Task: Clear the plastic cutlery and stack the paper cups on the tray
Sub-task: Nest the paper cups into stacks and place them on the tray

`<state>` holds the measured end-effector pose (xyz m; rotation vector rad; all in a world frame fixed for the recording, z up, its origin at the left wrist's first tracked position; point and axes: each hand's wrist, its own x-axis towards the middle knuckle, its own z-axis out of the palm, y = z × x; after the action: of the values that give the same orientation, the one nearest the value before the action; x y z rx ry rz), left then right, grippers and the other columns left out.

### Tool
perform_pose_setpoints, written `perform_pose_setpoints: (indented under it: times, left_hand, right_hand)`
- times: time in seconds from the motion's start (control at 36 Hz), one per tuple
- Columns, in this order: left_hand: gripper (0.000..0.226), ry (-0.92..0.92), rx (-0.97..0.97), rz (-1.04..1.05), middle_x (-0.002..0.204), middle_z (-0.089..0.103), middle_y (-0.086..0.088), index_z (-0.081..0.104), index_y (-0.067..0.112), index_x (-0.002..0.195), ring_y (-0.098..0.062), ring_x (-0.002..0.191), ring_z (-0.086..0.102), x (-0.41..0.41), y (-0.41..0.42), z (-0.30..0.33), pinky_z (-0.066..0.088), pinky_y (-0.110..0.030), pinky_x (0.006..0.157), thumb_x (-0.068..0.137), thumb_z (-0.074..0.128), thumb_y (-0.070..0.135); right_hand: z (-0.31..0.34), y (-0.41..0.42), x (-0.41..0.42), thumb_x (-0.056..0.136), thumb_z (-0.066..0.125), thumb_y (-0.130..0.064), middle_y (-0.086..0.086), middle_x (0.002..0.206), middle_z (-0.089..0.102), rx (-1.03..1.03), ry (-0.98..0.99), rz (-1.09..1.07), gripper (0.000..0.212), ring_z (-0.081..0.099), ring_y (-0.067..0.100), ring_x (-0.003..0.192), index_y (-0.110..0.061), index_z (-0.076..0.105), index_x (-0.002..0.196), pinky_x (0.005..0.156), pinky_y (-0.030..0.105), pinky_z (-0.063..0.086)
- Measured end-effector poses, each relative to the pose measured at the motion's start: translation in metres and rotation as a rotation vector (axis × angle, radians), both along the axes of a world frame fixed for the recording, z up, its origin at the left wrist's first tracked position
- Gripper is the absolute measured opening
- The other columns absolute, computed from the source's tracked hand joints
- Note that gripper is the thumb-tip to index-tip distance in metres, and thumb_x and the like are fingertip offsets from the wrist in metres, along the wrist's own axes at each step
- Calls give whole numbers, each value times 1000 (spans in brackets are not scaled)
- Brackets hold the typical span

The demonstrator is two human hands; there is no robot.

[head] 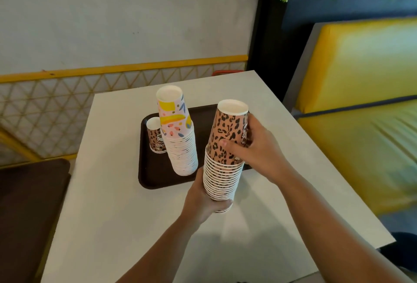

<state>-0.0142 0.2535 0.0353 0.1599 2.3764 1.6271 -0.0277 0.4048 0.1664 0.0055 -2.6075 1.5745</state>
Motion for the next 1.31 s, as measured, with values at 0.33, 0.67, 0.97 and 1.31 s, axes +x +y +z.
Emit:
perform_pose_setpoints:
  times: [0.33, 0.67, 0.97, 1.31]
  left_hand:
    - [96, -29, 32, 91, 113, 57, 17, 33, 43, 124, -7, 108, 55, -7, 19, 2, 50, -21, 82, 52, 91, 18]
    - [90, -32, 23, 128, 112, 60, 16, 36, 46, 119, -5, 105, 57, -10, 24, -1, 50, -20, 81, 53, 91, 19]
    - [88, -44, 39, 145, 113, 63, 11, 39, 49, 115, -10, 106, 60, -8, 26, 2, 55, -35, 85, 43, 86, 33]
    - [91, -73, 95, 210, 111, 63, 15, 38, 49, 117, -6, 104, 60, -4, 21, 0, 53, -26, 80, 42, 86, 32]
  right_hand:
    - [8, 17, -21, 78, 70, -37, -18, 106, 53, 61, 10, 82, 59, 51, 2, 99, -26, 41, 129, 82, 19, 42]
    - [14, 24, -31, 80, 69, -32, -20, 101, 56, 23, 71, 87, 47, 51, -14, 83, -26, 47, 122, 65, 3, 39]
    - [29, 30, -37, 82, 63, -29, -6, 114, 65, -288, 87, 13, 40, 63, 10, 102, -21, 51, 119, 85, 32, 53]
    - [-17, 74, -60, 82, 69, -22, 2, 125, 59, -156, 212, -378, 54, 56, 14, 113, -11, 45, 130, 93, 36, 51]
